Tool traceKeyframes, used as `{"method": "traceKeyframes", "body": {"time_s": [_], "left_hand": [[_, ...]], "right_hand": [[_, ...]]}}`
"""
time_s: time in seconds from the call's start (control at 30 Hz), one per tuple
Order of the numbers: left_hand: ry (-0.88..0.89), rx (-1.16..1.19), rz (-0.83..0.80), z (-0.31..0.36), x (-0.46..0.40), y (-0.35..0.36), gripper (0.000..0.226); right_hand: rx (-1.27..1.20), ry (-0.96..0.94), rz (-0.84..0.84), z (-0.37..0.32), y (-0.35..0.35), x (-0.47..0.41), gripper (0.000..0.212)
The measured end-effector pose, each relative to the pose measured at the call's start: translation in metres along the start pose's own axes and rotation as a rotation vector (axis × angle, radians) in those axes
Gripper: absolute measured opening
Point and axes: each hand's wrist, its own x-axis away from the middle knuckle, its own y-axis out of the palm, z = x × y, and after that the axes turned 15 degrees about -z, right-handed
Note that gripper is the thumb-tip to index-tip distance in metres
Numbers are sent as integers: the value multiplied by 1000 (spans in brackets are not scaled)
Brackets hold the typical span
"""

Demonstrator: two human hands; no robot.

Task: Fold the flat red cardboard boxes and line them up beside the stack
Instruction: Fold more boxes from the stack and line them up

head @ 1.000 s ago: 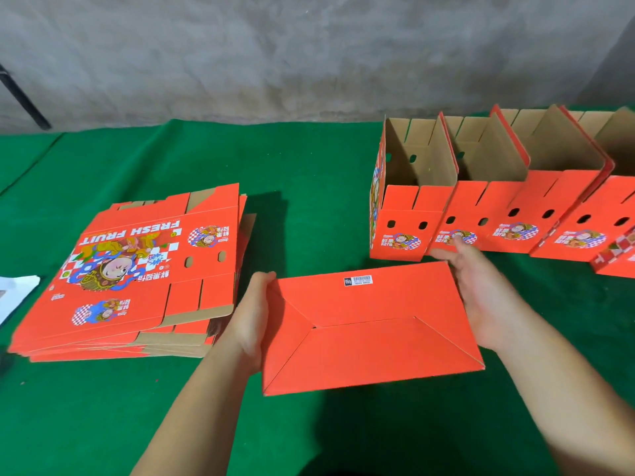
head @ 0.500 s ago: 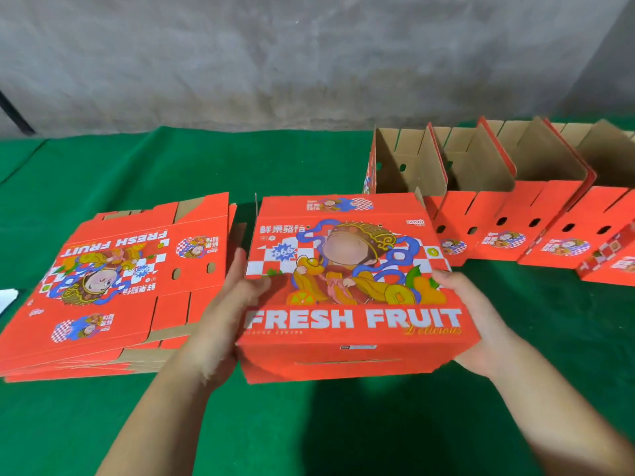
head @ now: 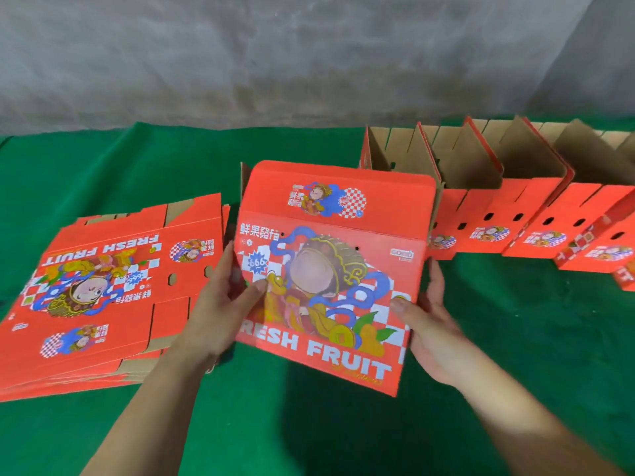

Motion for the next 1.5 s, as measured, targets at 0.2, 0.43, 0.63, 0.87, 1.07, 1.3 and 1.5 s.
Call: {"method": "traceKeyframes", "body": {"time_s": [0.2,0.43,0.63,0.87,1.07,1.3,1.5], "left_hand": [[-93,-5,76,5,-32,36,66],[136,64,-209,-1,-38,79,121],[226,-266,-34,-21,-81,56,71],[78,-595,38,-54,-162,35,76],[-327,-474,4,-93,-212,42,82],[-336,-351,-83,-109,-267,47,86],[-311,-389,-163,-118,-303,77,82]], "right_hand": [[495,-290,216,34,57,-30,144],[771,-245,458,60,67,-64,138],[735,-228,367,64,45,-87,127],[740,-33,336,37,4,-148,89],[315,284,173,39,-14,-177,113],[173,161,233,38,-33,-211,113],[177,118,280,40,-57,-221,95]]}}
